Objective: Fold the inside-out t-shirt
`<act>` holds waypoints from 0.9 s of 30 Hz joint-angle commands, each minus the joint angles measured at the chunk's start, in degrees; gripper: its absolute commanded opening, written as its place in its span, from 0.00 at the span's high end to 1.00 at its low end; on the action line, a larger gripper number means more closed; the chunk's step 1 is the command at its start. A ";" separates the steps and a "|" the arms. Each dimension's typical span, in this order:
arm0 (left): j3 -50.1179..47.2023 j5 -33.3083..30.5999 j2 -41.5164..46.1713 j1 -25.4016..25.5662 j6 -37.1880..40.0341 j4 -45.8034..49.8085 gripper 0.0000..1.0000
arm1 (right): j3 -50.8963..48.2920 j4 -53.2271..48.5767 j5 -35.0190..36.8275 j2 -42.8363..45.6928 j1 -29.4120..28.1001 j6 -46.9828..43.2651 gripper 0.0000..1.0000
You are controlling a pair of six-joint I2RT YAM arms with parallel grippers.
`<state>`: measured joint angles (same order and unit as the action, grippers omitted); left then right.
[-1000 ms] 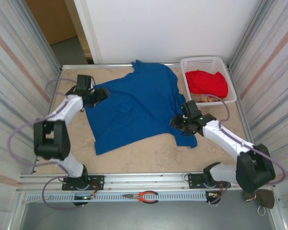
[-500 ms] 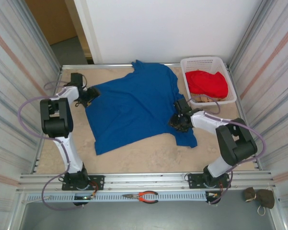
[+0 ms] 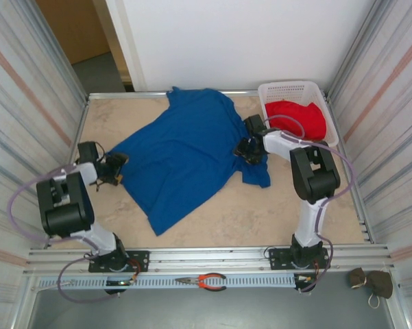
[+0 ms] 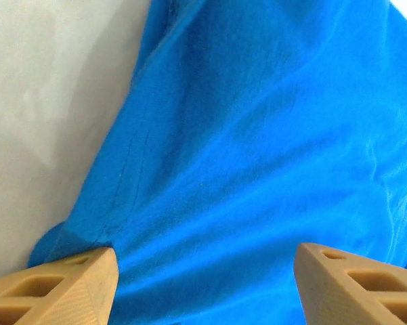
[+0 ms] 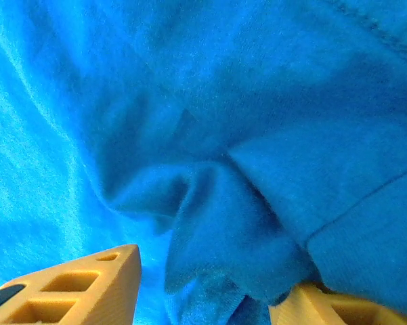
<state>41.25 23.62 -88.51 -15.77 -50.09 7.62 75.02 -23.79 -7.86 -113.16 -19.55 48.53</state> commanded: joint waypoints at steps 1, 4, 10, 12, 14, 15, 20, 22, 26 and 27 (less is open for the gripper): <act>-7.20 -2.59 9.14 3.34 -8.07 1.91 0.30 | 6.76 -5.17 -3.37 -5.52 1.34 -3.05 0.49; -12.13 -8.05 19.80 9.56 -12.08 3.71 0.30 | 11.94 -6.58 -5.87 -8.15 2.54 -4.08 0.49; -9.56 -14.01 27.97 15.05 -8.14 7.66 0.29 | 11.27 -6.75 -6.06 -2.90 3.38 -6.99 0.48; -6.36 -14.63 26.78 15.07 -4.87 9.11 0.29 | 9.06 -5.75 -6.45 0.42 3.45 -7.46 0.47; -3.17 -14.41 24.76 15.17 -1.84 9.36 0.29 | 6.88 -4.63 -6.21 4.03 3.30 -7.57 0.47; -2.06 -14.20 23.76 15.16 -1.03 9.39 0.29 | 5.98 -4.36 -6.00 5.22 3.31 -7.57 0.47; 2.87 -13.32 18.62 15.80 2.36 9.17 0.29 | 2.83 -4.22 -4.51 10.58 3.36 -8.18 0.47; 3.95 -13.53 17.28 16.23 3.23 9.10 0.28 | 1.94 -4.34 -3.81 11.92 3.38 -8.90 0.47; 5.01 -14.04 15.85 16.54 4.21 9.30 0.28 | 1.11 -5.96 -1.06 13.46 3.45 -10.73 0.47; 5.15 -13.87 15.46 16.56 4.46 9.18 0.28 | 0.64 -6.32 -0.11 13.82 3.43 -11.15 0.47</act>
<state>44.62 10.81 -72.47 0.51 -48.18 15.38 77.14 -27.75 -11.29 -100.99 -16.10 40.10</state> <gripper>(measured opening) 0.718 0.532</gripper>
